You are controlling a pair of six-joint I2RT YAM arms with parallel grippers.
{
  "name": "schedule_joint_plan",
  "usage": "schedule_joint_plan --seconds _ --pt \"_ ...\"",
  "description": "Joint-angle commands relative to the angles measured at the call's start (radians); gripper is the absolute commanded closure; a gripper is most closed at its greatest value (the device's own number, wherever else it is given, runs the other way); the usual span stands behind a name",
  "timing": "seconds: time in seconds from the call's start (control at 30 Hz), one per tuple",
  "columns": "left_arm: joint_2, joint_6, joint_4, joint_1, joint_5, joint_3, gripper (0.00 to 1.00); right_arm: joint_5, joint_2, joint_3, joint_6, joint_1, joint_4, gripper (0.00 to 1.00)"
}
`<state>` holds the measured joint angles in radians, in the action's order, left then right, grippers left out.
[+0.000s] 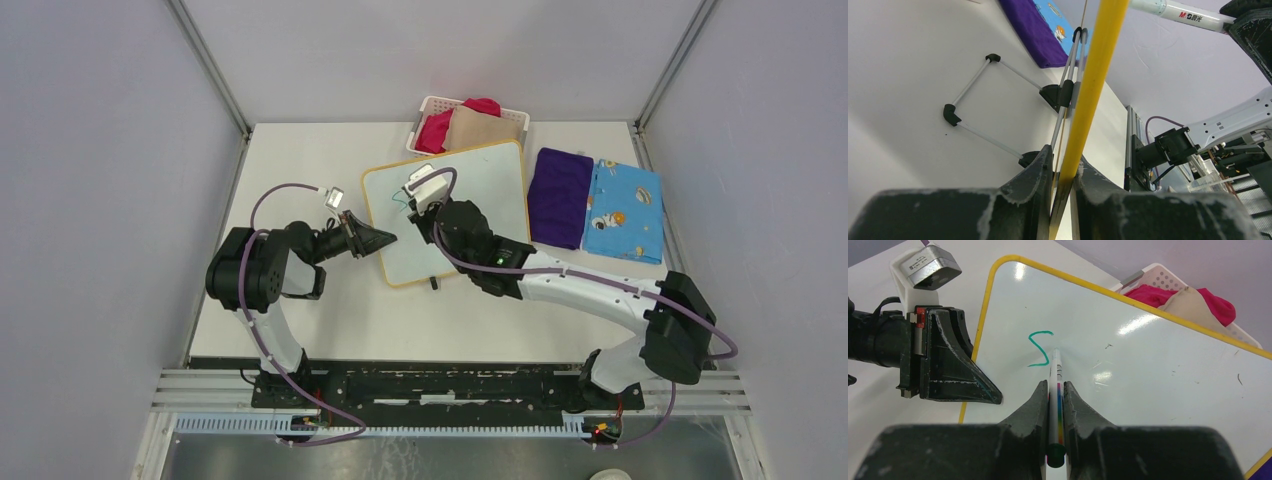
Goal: Write a sentence on the whiteboard
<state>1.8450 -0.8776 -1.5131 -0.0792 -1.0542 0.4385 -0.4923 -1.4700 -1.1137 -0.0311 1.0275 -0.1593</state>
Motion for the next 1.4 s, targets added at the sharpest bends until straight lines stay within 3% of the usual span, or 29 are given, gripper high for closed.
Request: schedule_joint_plan --seconds 0.0,1.03,1.37 --pt "-0.012 0.003 -0.032 -0.001 -0.024 0.006 0.78 -0.002 -0.017 -0.06 0.003 0.003 -0.025 1.0" --pt "-0.016 0.006 -0.023 -0.004 -0.023 0.008 0.78 -0.019 0.006 0.057 0.058 -0.017 0.001 1.0" --pt "-0.02 0.015 -0.011 -0.008 -0.027 0.008 0.78 -0.019 -0.016 -0.003 0.042 -0.018 -0.001 1.0"
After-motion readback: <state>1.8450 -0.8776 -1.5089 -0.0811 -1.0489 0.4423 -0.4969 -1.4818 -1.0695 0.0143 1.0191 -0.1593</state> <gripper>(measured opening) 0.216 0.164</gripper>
